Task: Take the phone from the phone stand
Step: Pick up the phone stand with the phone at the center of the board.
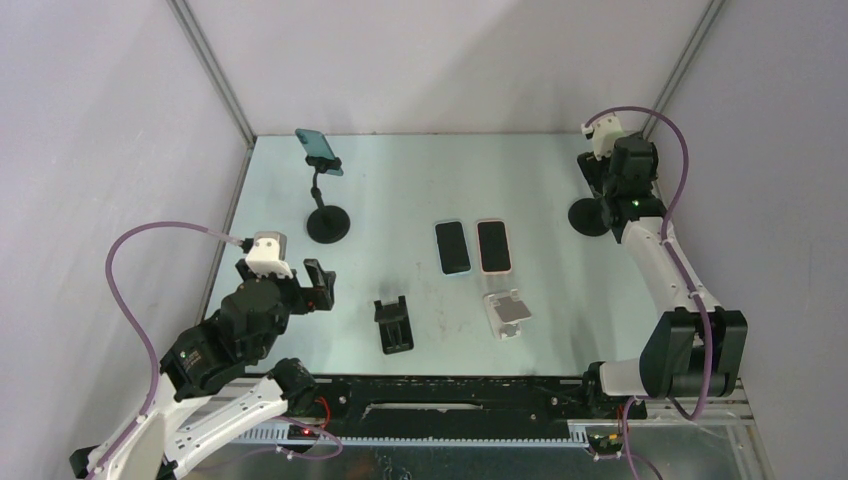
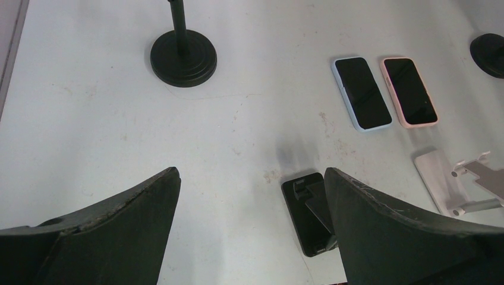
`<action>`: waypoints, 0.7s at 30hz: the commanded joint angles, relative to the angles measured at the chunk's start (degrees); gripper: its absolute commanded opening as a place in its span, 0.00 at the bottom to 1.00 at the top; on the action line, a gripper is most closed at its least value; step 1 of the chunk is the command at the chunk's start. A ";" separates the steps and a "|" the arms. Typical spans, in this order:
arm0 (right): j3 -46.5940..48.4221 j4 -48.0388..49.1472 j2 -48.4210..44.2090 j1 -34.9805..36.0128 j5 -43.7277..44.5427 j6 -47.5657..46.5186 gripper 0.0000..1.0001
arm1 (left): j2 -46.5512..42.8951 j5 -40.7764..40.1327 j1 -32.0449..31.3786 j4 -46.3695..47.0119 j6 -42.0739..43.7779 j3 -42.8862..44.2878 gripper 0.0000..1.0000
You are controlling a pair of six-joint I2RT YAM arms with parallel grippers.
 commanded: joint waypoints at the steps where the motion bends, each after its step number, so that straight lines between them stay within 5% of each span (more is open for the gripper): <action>1: 0.09 3.33 -3.41 -0.01 -2.13 -0.68 0.00 | -0.28 -0.72 0.47 1.50 0.94 -0.67 0.98; 21: 0.12 1.70 -14.72 7.65 -2.88 -1.01 0.00 | 0.00 -0.95 0.46 1.48 0.83 -0.67 0.98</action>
